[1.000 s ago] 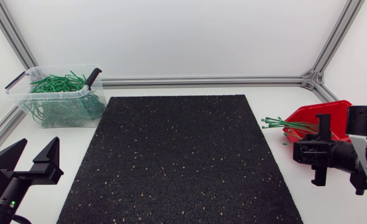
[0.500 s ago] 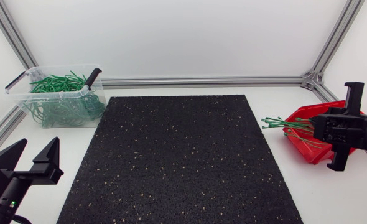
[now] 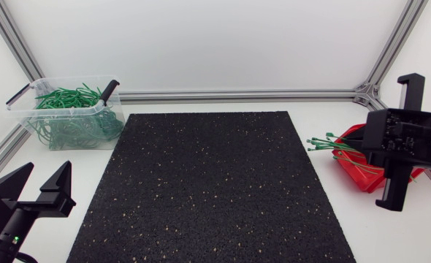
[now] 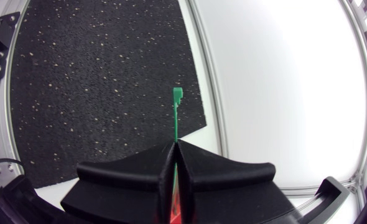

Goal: Take a green cable tie from the red box, thread the tail through the head to close it, then place it in the transparent bin on the left.

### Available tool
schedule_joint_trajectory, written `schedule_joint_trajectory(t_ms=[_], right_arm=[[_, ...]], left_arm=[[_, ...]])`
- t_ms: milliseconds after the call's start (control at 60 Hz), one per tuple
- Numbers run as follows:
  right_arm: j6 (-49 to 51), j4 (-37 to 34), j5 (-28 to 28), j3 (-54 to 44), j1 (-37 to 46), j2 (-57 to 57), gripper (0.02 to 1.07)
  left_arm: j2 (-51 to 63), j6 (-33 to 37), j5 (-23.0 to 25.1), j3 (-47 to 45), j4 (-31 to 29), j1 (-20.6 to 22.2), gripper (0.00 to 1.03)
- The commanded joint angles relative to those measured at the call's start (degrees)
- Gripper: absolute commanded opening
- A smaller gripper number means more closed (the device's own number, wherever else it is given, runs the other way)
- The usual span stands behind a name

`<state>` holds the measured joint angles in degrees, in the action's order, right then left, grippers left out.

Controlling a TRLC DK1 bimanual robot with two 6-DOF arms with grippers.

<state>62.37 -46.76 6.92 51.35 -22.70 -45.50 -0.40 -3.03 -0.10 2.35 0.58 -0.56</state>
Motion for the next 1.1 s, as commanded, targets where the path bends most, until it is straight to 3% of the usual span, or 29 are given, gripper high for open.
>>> schedule_joint_trajectory(t_ms=[0,100,250,417,583,850,1083], right_arm=[[-6.6,-3.9,-0.2,2.7,-4.1,-3.9,0.08],[-10.9,-5.7,-2.6,4.1,-7.0,-6.8,0.08],[-16.4,-7.9,-11.0,8.5,-6.7,-14.8,0.08],[-19.3,-12.7,-28.1,14.2,-2.5,-23.9,0.08],[-23.8,-14.2,-39.8,16.3,0.1,-29.0,0.08],[-28.2,-9.1,-52.0,15.0,2.5,-31.1,0.08],[-33.5,-3.9,-60.9,14.8,2.3,-34.0,0.08]], left_arm=[[-0.5,-0.5,0.1,-2.4,0.0,0.3,0.98],[-0.4,-0.2,0.2,-2.2,0.6,0.1,0.99],[-0.3,-0.1,0.2,-1.1,1.0,0.1,0.99],[4.0,-0.2,0.6,1.5,0.6,0.5,0.99],[14.2,-2.5,1.5,6.7,0.6,1.1,0.99],[22.5,-7.3,7.8,15.9,-5.2,2.8,0.99],[31.8,-9.0,17.0,26.9,-14.3,3.5,0.99]])
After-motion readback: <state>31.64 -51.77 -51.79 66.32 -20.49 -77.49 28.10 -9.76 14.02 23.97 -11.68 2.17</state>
